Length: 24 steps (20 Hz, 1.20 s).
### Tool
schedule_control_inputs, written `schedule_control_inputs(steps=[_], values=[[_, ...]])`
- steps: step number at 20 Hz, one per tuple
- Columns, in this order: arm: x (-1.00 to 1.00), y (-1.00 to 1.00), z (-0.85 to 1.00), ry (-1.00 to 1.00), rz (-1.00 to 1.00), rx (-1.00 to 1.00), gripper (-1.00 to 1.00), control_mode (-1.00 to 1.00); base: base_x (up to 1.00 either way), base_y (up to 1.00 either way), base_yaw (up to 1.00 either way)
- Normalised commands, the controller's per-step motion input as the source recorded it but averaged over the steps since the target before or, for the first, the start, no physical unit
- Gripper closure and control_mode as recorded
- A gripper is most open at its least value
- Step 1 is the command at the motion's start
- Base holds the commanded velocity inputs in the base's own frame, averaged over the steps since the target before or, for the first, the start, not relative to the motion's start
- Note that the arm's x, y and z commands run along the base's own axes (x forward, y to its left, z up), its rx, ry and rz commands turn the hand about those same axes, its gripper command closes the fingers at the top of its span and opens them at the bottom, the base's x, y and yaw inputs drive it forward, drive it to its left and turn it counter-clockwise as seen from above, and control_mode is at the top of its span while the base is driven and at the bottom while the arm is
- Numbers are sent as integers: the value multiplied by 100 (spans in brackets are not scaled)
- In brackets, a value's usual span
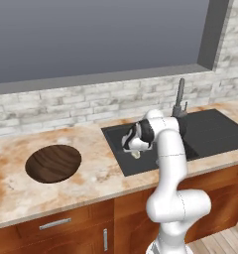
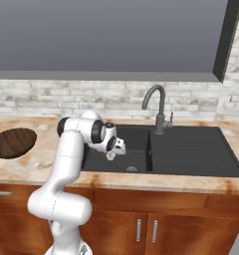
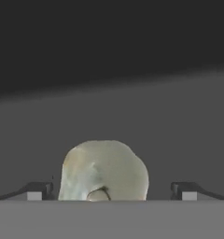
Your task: Pick the apples from the cabinet and place them in one bowl. Pick the garlic from the sink and place it in the other bowl.
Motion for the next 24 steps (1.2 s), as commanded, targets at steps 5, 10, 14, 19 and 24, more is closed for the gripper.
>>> schedule_control_inputs(steps=[5, 10, 14, 19, 24], values=[[27, 0, -32, 8, 4, 1, -100, -100, 0, 0, 0], [0, 3, -36, 11, 0, 8, 100, -100, 0, 0, 0], [-5, 7, -24, 8, 0, 5, 100, -100, 0, 0, 0], [-36, 0, 17, -2, 0, 0, 100, -100, 0, 0, 0], [-43, 1, 46, 0, 0, -1, 100, -100, 0, 0, 0]])
